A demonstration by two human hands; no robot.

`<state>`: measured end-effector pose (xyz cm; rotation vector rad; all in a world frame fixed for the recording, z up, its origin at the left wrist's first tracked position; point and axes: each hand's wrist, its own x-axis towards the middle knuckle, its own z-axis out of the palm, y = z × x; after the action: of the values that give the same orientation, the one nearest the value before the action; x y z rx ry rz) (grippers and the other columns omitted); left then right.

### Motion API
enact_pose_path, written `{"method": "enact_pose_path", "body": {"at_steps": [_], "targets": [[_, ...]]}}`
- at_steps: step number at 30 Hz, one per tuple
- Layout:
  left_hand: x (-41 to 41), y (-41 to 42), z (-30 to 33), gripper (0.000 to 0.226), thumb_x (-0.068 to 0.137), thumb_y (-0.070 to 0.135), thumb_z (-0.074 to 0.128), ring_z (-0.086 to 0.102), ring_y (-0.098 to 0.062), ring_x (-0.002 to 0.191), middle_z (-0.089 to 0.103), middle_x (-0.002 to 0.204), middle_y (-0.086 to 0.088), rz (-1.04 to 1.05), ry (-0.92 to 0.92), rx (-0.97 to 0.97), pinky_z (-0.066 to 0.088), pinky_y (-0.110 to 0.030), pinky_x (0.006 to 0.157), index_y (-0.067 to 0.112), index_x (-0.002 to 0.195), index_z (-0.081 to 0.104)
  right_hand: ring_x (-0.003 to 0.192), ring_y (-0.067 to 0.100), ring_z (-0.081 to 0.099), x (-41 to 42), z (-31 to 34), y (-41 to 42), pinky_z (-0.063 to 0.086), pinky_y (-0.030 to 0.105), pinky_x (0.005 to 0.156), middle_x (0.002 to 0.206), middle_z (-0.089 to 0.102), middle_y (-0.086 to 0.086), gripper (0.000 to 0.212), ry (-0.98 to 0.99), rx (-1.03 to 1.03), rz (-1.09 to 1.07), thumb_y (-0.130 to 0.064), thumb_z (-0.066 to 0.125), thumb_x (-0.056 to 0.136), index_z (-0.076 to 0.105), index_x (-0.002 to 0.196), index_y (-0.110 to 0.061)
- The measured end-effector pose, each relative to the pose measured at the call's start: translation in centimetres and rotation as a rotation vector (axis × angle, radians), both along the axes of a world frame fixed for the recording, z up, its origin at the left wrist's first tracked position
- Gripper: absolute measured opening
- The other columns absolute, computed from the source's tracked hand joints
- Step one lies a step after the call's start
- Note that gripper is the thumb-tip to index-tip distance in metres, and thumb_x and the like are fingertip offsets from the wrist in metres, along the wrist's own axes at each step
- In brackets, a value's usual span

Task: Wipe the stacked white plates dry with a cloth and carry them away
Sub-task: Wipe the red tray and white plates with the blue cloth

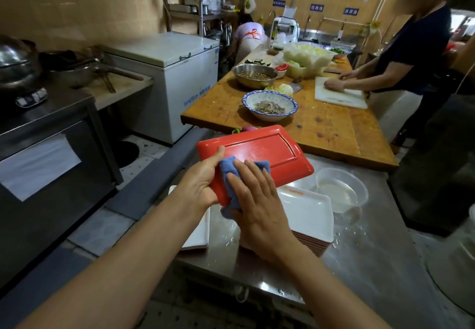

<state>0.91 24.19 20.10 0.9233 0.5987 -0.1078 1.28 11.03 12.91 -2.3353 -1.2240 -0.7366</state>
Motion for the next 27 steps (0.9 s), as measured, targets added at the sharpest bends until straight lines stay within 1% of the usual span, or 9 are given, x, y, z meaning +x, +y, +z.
{"method": "enact_pose_path", "body": {"at_steps": [2, 5, 10, 13, 15, 18, 22, 25, 27], "targets": [[-0.2, 0.4, -0.3, 0.032, 0.091, 0.034, 0.057, 0.064, -0.027, 0.057, 0.067, 0.057, -0.014, 0.019, -0.017, 0.001, 0.048, -0.046, 0.076, 0.005, 0.079, 0.058, 0.142, 0.023, 0.021, 0.8, 0.9, -0.8, 0.015, 0.041, 0.116, 0.151, 0.033, 0.010, 0.054, 0.059, -0.018, 0.017, -0.031, 0.045, 0.090, 0.037, 0.140, -0.012], [-0.6, 1.3, -0.8, 0.022, 0.090, 0.030, 0.060, 0.063, -0.030, 0.066, 0.068, 0.077, -0.017, 0.050, -0.037, 0.055, 0.046, -0.048, 0.062, 0.009, 0.084, 0.059, 0.143, 0.022, 0.023, 2.3, 2.3, -1.7, 0.013, 0.040, 0.117, 0.150, 0.036, 0.010, 0.056, 0.180, 0.011, -0.084, -0.036, 0.033, 0.091, 0.043, 0.139, -0.009], [-1.4, 3.5, -1.4, 0.014, 0.084, 0.028, 0.067, 0.069, -0.028, 0.056, 0.072, 0.065, -0.008, 0.083, -0.043, 0.093, 0.050, -0.043, 0.055, 0.015, 0.085, 0.062, 0.139, 0.023, 0.029, 4.1, 2.3, -2.7, 0.022, 0.038, 0.116, 0.148, 0.035, 0.011, 0.046, 0.381, 0.269, -0.123, -0.022, 0.036, 0.095, 0.043, 0.137, -0.007], [-2.1, 4.8, -1.7, 0.015, 0.081, 0.027, 0.069, 0.069, -0.027, 0.054, 0.072, 0.066, -0.009, 0.112, -0.010, 0.077, 0.052, -0.041, 0.048, 0.015, 0.087, 0.062, 0.116, 0.025, 0.049, 4.6, 1.7, -2.1, 0.037, 0.029, 0.097, 0.122, 0.051, 0.008, 0.034, 0.470, 0.395, -0.151, -0.017, 0.036, 0.095, 0.049, 0.125, -0.007], [-2.5, 5.8, -1.9, 0.016, 0.080, 0.027, 0.070, 0.069, -0.027, 0.054, 0.072, 0.066, -0.009, 0.139, 0.000, 0.059, 0.052, -0.041, 0.043, 0.014, 0.086, 0.063, 0.093, 0.026, 0.054, 5.2, 1.3, -1.4, 0.034, 0.020, 0.075, 0.101, 0.052, 0.004, 0.021, 0.504, 0.434, -0.217, -0.013, 0.037, 0.098, 0.051, 0.113, -0.009], [-3.1, 7.4, -2.1, 0.016, 0.080, 0.026, 0.070, 0.069, -0.027, 0.053, 0.072, 0.064, -0.010, 0.183, 0.021, 0.060, 0.050, -0.042, 0.048, 0.014, 0.085, 0.060, 0.072, 0.020, 0.053, 5.9, 0.8, -0.2, 0.031, 0.017, 0.055, 0.087, 0.056, 0.005, 0.012, 0.575, 0.399, -0.291, -0.012, 0.038, 0.098, 0.047, 0.099, -0.019], [-3.8, 9.3, -2.5, 0.014, 0.084, 0.026, 0.067, 0.068, -0.030, 0.060, 0.071, 0.061, -0.010, 0.219, 0.007, 0.070, 0.050, -0.043, 0.052, 0.017, 0.083, 0.057, 0.067, 0.015, 0.057, 5.2, 0.7, 1.7, 0.039, 0.019, 0.054, 0.077, 0.059, 0.001, 0.014, 0.646, 0.478, -0.301, -0.011, 0.041, 0.096, 0.048, 0.092, -0.021], [-4.1, 10.4, -2.7, 0.008, 0.086, 0.023, 0.065, 0.066, -0.030, 0.080, 0.072, 0.083, -0.011, 0.267, -0.086, 0.114, 0.052, -0.044, 0.061, 0.018, 0.087, 0.059, 0.064, -0.002, 0.055, 4.0, 0.8, 2.9, 0.038, 0.007, 0.053, 0.074, 0.055, -0.012, 0.018, 0.651, 0.524, -0.265, -0.007, 0.043, 0.094, 0.050, 0.094, -0.024], [-4.3, 10.9, -3.1, 0.004, 0.088, 0.021, 0.063, 0.067, -0.024, 0.080, 0.069, 0.089, -0.007, 0.292, -0.161, 0.203, 0.053, -0.039, 0.060, 0.021, 0.091, 0.059, 0.067, -0.007, 0.055, 3.3, 0.7, 3.7, 0.037, 0.005, 0.054, 0.075, 0.054, -0.017, 0.020, 0.673, 0.529, -0.227, -0.006, 0.043, 0.094, 0.051, 0.098, -0.025]]}}
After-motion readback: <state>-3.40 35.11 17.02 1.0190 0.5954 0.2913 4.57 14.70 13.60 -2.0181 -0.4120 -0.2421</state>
